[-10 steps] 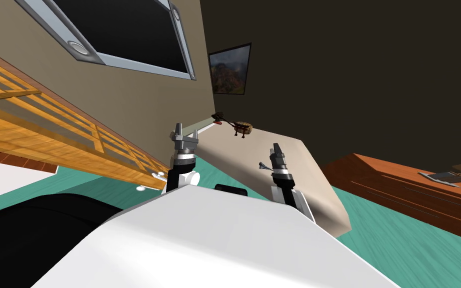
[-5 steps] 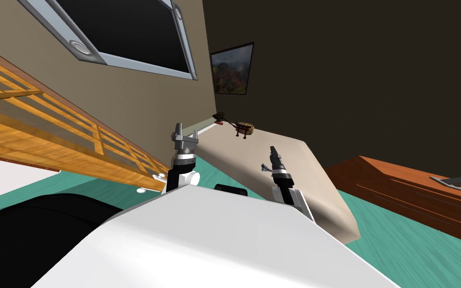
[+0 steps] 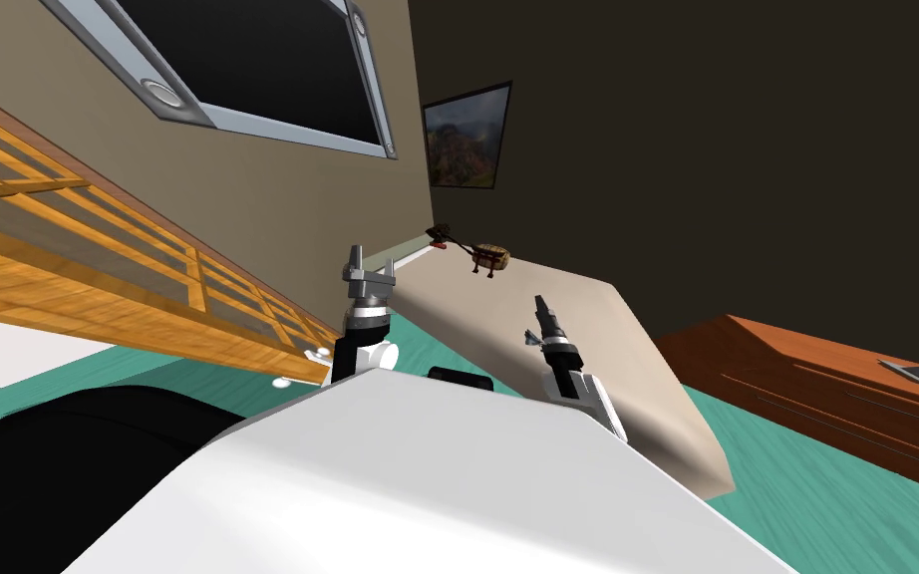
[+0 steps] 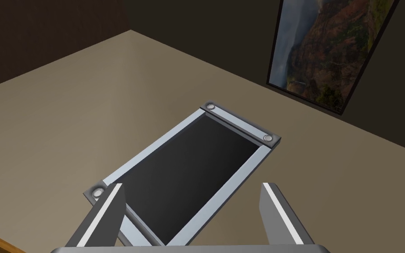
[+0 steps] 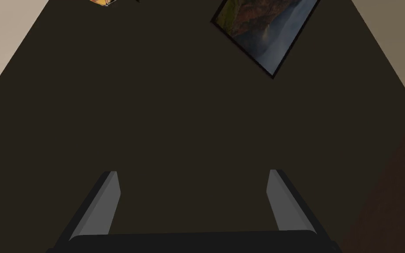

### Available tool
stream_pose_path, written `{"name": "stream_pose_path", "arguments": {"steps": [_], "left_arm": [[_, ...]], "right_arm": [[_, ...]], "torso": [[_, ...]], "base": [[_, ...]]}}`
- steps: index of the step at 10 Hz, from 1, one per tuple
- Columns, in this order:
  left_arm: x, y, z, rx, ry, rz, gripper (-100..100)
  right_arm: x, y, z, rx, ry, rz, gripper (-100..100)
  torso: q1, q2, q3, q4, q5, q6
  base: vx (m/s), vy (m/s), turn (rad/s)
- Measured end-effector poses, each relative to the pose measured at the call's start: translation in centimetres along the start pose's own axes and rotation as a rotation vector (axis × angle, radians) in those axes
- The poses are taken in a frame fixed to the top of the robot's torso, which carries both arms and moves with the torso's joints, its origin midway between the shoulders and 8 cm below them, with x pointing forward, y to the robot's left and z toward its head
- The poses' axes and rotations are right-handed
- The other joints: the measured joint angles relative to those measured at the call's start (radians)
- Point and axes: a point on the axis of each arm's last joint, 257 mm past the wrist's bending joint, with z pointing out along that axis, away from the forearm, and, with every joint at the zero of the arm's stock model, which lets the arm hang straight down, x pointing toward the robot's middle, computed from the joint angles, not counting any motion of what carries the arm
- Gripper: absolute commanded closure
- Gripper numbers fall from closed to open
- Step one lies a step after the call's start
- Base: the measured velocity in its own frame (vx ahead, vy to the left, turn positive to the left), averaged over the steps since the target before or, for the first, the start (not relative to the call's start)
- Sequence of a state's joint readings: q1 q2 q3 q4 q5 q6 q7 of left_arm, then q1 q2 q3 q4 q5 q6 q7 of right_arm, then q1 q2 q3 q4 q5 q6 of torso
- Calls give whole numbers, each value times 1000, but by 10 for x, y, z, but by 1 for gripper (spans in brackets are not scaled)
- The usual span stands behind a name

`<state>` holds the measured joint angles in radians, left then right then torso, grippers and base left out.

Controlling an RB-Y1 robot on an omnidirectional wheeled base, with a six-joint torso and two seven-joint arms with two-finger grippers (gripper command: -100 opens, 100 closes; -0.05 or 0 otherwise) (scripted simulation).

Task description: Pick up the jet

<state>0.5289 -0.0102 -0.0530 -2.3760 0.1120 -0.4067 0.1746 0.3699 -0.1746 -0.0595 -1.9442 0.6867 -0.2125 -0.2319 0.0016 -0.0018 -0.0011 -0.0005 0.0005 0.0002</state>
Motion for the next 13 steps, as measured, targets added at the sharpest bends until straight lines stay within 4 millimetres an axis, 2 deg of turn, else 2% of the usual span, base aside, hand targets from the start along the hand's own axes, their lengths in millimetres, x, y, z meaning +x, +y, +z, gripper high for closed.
{"name": "stream_pose_path", "arguments": {"steps": [2,3,8,9,13], "left_arm": [[0,0,0,0,0,0,0],[0,0,0,0,0,0,0],[0,0,0,0,0,0,0],[0,0,0,0,0,0,0],[0,0,0,0,0,0,0]], "right_arm": [[-2,-25,2,62,7,-59,-100],[-1,-29,2,70,11,-79,-100],[-1,-73,2,181,28,-210,-100],[-1,-76,2,189,30,-226,-100],[-3,-116,-2,295,42,-340,-100]], "torso": [[0,-1,0,0,0,0],[-1,1,0,0,0,0],[0,0,0,0,0,0],[-1,1,0,0,0,0],[-1,0,0,0,0,0]], "base": [[26,17,7],[29,19,48],[23,18,18],[26,22,55],[30,14,22]]}}
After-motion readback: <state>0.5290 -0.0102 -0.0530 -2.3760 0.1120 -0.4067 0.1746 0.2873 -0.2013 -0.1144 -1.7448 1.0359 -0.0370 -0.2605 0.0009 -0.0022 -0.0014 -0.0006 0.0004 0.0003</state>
